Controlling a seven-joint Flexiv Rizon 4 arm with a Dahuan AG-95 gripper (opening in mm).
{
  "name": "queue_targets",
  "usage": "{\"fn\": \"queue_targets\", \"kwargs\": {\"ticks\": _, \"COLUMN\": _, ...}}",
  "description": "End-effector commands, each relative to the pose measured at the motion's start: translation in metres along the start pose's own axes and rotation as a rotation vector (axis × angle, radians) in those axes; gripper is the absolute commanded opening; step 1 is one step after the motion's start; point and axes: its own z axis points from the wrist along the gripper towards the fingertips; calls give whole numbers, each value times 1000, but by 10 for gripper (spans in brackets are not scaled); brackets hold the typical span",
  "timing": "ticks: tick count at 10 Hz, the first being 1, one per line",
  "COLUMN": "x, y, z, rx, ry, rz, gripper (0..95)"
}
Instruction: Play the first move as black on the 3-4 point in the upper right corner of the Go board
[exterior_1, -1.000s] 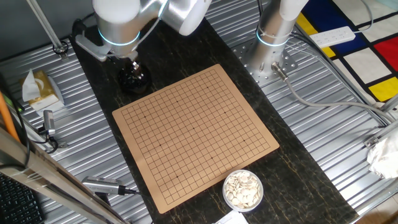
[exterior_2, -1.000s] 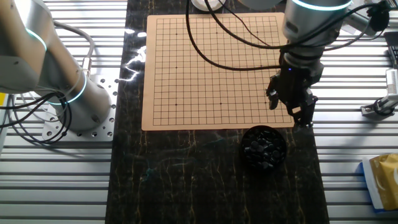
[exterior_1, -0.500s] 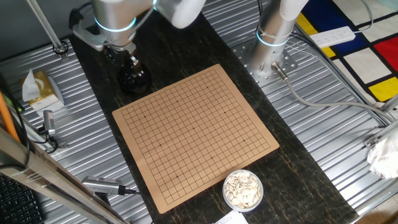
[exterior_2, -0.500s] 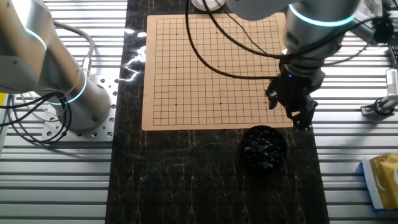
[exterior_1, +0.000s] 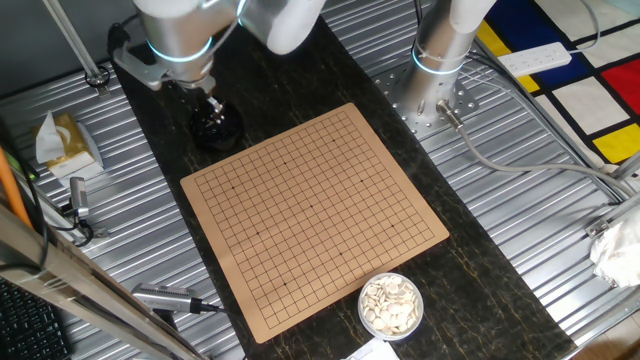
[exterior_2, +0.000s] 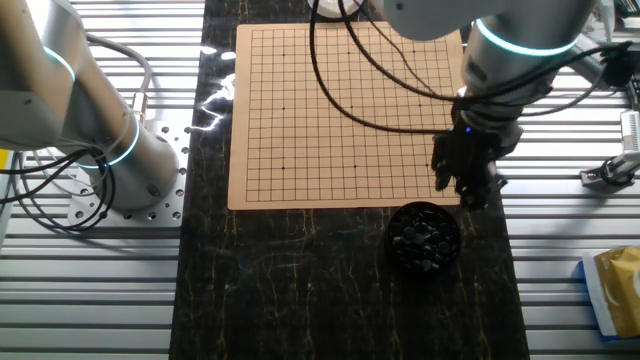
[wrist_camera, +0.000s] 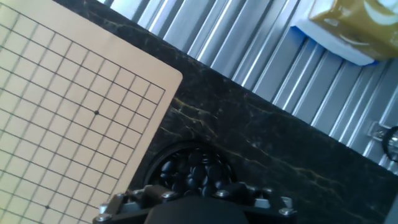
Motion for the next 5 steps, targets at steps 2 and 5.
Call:
{"fn": "queue_targets", "kwargs": {"ticks": 2, "x": 5, "y": 0, "z": 31, "rx": -3, "ry": -6, "rz": 29, "gripper": 570}}
{"fn": "queue_targets", "kwargs": {"ticks": 5, "x": 10, "y": 0, "z": 47, "rx": 29, "ry": 13, "rz": 48, "gripper": 570}}
